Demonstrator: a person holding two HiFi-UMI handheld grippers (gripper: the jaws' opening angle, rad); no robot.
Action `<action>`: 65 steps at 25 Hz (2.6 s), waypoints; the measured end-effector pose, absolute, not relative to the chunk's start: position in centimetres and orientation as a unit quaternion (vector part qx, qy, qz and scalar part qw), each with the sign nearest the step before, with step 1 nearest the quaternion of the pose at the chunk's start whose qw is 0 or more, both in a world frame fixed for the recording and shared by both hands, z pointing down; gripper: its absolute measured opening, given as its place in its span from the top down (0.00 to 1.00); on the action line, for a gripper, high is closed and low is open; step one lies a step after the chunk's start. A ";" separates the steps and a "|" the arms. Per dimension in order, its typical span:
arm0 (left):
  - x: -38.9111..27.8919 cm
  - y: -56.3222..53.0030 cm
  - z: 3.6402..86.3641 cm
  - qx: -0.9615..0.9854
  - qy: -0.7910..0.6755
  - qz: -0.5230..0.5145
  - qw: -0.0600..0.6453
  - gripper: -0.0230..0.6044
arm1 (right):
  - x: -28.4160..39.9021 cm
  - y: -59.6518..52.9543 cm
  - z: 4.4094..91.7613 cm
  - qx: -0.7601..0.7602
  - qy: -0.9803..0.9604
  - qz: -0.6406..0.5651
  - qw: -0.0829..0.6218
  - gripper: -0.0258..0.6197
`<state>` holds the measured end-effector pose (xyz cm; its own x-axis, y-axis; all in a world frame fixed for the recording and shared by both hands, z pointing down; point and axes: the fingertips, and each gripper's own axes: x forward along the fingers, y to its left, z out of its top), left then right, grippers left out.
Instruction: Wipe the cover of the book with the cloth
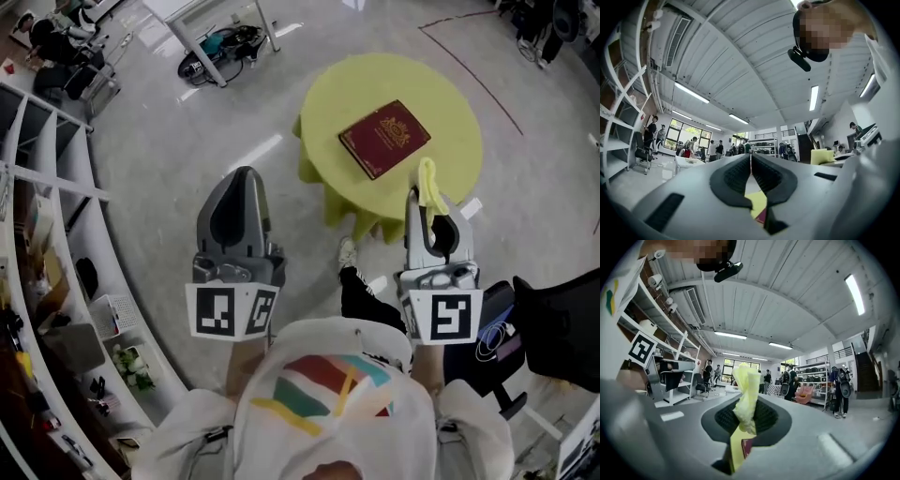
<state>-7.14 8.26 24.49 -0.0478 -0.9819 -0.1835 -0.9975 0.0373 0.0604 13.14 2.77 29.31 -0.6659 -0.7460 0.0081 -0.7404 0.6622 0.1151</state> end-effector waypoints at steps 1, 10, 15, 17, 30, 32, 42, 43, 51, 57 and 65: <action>-7.4 6.3 24.4 -0.689 0.719 0.084 0.046 0.94 | 12.8 0.8 29.1 0.405 -0.912 -0.052 0.026 0.92; -8.6 -6.3 26.2 -0.695 0.711 0.103 0.007 0.94 | 10.6 -11.7 29.1 0.396 -0.915 -0.061 0.048 0.92; -9.1 -9.1 25.4 -0.702 0.704 0.102 0.012 0.94 | 9.3 -13.8 28.7 0.397 -0.915 -0.059 0.042 0.92; -9.2 -10.0 24.9 -0.709 0.698 0.102 0.016 0.94 | 9.5 -14.3 28.3 0.406 -0.911 -0.061 0.042 0.92; -7.1 -14.9 21.2 -0.767 0.633 0.092 0.053 0.93 | 12.0 -16.2 23.0 0.495 -0.863 -0.096 -0.019 0.92; -7.0 -15.0 21.0 -0.771 0.627 0.096 0.056 0.94 | 11.9 -16.0 23.2 0.499 -0.861 -0.094 -0.020 0.92; -5.8 -16.7 21.3 -0.803 0.587 0.097 0.031 0.93 | 13.2 -15.6 24.1 0.542 -0.838 -0.056 -0.023 0.91; -5.4 -17.0 21.6 -0.809 0.581 0.092 0.027 0.93 | 13.5 -15.5 24.1 0.547 -0.835 -0.055 -0.022 0.91; -3.1 -19.4 24.0 -0.842 0.534 0.071 -0.017 0.86 | 15.9 -14.7 25.0 0.589 -0.806 -0.045 -0.013 0.91; -1.3 -21.2 27.6 -0.865 0.495 0.043 -0.072 0.70 | 16.7 -14.2 25.5 0.605 -0.795 -0.047 0.000 0.91; 0.4 -23.4 37.0 -0.863 0.477 -0.044 -0.160 0.61 | 17.1 -14.0 25.9 0.617 -0.786 -0.043 0.011 0.91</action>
<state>0.42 -23.43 37.03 0.5419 -0.8088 0.2284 -0.8369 -0.4942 0.2353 17.08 -14.03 25.94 -0.2394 -0.9703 -0.0357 -0.9683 0.2359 0.0823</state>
